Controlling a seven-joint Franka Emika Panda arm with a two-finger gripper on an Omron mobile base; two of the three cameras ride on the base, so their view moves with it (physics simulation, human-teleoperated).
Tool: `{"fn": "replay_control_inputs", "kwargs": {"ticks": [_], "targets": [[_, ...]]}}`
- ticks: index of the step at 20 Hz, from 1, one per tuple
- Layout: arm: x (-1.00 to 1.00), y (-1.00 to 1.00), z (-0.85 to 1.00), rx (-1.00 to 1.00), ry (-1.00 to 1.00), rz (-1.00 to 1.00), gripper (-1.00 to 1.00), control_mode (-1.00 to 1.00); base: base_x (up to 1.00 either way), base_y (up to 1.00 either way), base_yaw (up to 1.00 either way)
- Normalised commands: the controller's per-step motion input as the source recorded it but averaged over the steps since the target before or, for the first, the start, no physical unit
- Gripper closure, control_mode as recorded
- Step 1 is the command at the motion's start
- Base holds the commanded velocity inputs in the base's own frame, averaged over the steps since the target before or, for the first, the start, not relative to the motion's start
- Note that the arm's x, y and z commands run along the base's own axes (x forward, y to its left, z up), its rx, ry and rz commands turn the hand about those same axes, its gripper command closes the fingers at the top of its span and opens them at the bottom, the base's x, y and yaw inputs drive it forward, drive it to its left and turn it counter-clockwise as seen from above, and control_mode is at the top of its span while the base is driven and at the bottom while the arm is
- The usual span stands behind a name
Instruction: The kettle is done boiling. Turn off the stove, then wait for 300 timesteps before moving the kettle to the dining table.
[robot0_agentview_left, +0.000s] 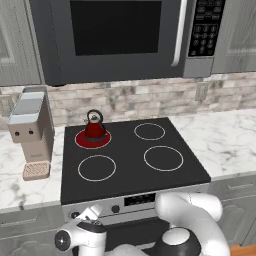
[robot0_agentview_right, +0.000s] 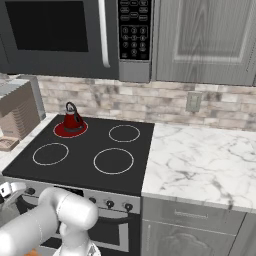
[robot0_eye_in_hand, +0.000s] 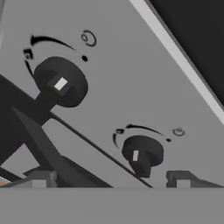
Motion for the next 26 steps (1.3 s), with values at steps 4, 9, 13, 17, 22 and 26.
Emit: {"fn": "replay_control_inputs", "kwargs": {"ticks": [4, 9, 13, 17, 22, 26], "targets": [[0.00, 0.00, 0.00, -0.02, -0.06, 0.00, -1.00, -1.00, 0.00, 0.00, 0.00], [0.01, 0.00, 0.00, 0.00, 0.00, 0.00, -1.00, -1.00, 0.00, 0.00, 0.00], [0.03, -0.01, 0.00, 0.00, 0.00, 0.00, -1.00, -1.00, 0.00, 0.00, 0.00], [0.02, -0.15, 0.00, 0.02, 0.00, 0.00, -1.00, -1.00, 0.00, 0.00, 0.00], [0.06, -0.18, 0.00, 0.02, 0.00, 0.00, -1.00, -1.00, 0.00, 0.00, 0.00], [0.10, -0.17, 0.00, 0.02, 0.00, 0.00, -1.00, -1.00, 0.00, 0.00, 0.00]]}}
